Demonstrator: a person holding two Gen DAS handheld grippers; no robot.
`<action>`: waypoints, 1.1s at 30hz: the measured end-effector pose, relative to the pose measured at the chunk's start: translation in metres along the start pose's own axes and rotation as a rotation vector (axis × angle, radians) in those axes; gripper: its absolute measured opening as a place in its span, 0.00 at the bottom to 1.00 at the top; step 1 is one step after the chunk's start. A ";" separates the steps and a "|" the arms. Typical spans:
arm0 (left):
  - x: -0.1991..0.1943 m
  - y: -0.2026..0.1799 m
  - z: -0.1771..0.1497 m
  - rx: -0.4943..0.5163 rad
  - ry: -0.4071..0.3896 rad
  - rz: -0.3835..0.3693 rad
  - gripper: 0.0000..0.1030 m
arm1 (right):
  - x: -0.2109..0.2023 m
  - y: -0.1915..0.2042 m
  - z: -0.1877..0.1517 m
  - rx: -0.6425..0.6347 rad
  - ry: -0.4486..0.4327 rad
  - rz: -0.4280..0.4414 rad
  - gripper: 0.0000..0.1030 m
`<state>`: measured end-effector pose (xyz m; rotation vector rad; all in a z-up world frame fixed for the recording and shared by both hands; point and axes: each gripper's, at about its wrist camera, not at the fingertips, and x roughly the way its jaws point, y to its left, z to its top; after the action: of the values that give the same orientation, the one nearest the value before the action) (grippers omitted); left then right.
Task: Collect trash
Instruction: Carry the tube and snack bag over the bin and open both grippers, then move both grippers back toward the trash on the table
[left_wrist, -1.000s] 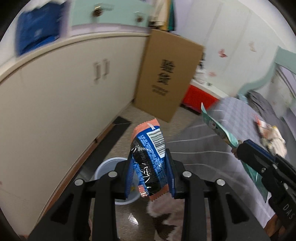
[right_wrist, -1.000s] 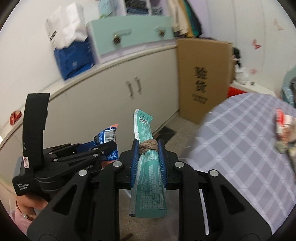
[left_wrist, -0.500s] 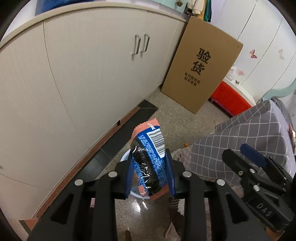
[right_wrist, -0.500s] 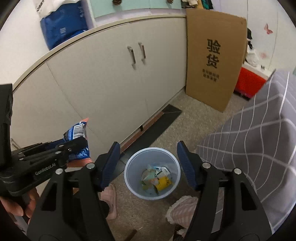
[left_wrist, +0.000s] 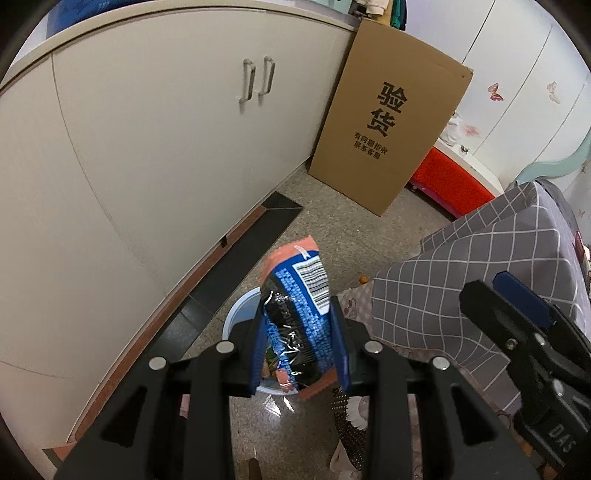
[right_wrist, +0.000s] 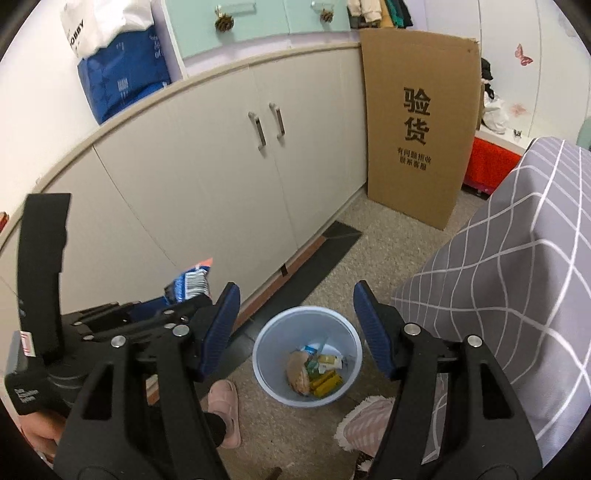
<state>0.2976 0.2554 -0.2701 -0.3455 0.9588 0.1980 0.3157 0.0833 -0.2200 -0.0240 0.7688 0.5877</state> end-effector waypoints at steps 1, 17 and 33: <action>-0.001 -0.002 0.001 0.003 -0.002 -0.001 0.29 | -0.004 0.001 0.001 -0.005 -0.019 -0.003 0.66; -0.011 -0.010 0.017 -0.067 0.014 -0.032 0.71 | -0.054 -0.018 0.011 0.059 -0.163 -0.024 0.73; -0.118 -0.082 0.008 0.052 -0.225 -0.062 0.77 | -0.149 -0.058 0.010 0.127 -0.298 -0.068 0.75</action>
<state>0.2631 0.1809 -0.1525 -0.2976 0.7290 0.1517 0.2674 -0.0358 -0.1251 0.1504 0.5122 0.4634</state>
